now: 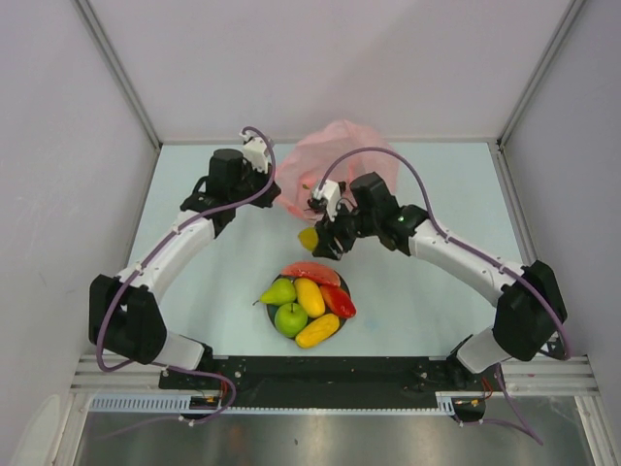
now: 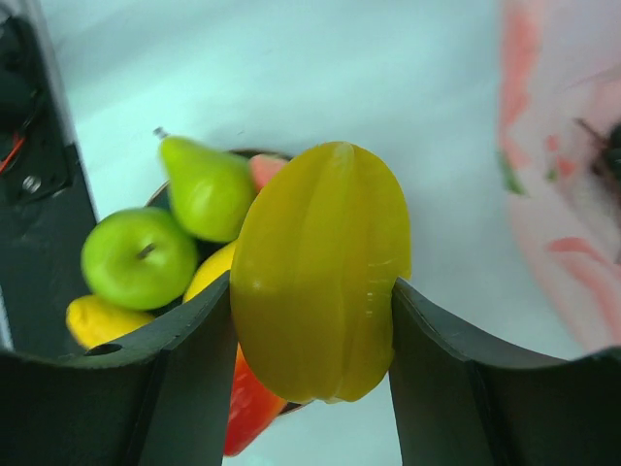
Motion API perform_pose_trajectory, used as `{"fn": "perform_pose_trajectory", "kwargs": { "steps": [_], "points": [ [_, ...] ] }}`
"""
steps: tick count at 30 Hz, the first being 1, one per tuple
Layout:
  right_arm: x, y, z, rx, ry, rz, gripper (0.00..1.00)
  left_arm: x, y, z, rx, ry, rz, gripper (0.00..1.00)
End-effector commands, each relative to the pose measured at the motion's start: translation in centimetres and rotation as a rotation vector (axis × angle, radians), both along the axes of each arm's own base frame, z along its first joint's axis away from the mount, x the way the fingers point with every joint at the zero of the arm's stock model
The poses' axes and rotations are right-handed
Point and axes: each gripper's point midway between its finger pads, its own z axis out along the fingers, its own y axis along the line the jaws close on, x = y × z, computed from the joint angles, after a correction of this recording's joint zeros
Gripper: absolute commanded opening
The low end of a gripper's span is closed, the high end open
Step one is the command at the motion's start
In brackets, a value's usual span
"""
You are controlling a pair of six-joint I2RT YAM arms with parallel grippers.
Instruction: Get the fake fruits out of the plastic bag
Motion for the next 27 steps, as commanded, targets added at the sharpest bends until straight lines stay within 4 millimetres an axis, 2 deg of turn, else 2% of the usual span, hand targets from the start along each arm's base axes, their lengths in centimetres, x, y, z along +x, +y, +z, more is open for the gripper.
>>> {"fn": "perform_pose_trajectory", "kwargs": {
  "steps": [1, 2, 3, 4, 5, 7, 8, 10, 11, 12, 14, 19, 27],
  "points": [
    [-3.4, 0.8, 1.9, 0.0, -0.056, 0.091, 0.31, -0.8, -0.5, 2.4, -0.046, -0.055, -0.037, 0.0],
    [-4.3, 1.5, 1.9, -0.003, -0.051, 0.096, 0.32, -1.2, -0.5, 3.2, -0.058, -0.073, -0.037, 0.0],
    [-4.8, 1.9, 1.8, 0.002, -0.008, 0.062, 0.35, -1.6, -0.3, 3.2, -0.065, -0.07, -0.032, 0.0],
    [-4.7, 2.0, 1.2, -0.02, 0.013, 0.012, 0.36, -1.9, -0.3, 3.5, -0.075, -0.076, -0.032, 0.0],
    [-4.8, 2.1, 0.6, -0.031, 0.052, -0.022, 0.36, -2.6, -0.2, 4.6, -0.093, -0.102, -0.036, 0.0],
    [-5.1, 2.1, -0.9, -0.044, 0.176, -0.102, 0.36, -3.7, -0.2, 4.7, -0.103, -0.112, -0.06, 0.01],
    [-4.9, 2.2, -1.9, -0.054, 0.202, -0.121, 0.35, -4.3, 0.0, 5.6, -0.108, -0.14, -0.061, 0.01],
    [-4.9, 2.0, -3.5, -0.066, 0.222, -0.164, 0.35, -4.9, 0.6, 5.5, -0.093, -0.162, -0.05, 0.01],
    [-4.5, 2.3, -3.4, -0.053, 0.212, -0.181, 0.35, -5.1, 1.0, 5.1, -0.082, -0.163, -0.042, 0.01],
    [-4.7, 2.5, -3.5, -0.055, 0.21, -0.19, 0.34, -5.6, 1.3, 5.9, -0.086, -0.186, -0.038, 0.01],
    [-4.8, 2.6, -3.8, -0.068, 0.189, -0.192, 0.34, -6.0, 1.4, 5.6, -0.076, -0.185, -0.045, 0.01],
    [-6.4, 3.3, -4.6, -0.085, 0.209, -0.172, 0.34, -6.4, 1.9, 5.8, -0.107, -0.185, -0.034, 0.02],
    [-9.1, 4.0, -5.8, -0.114, 0.209, -0.149, 0.35, -6.8, 1.9, 4.7, -0.125, -0.164, -0.04, 0.02]
  ]
}}
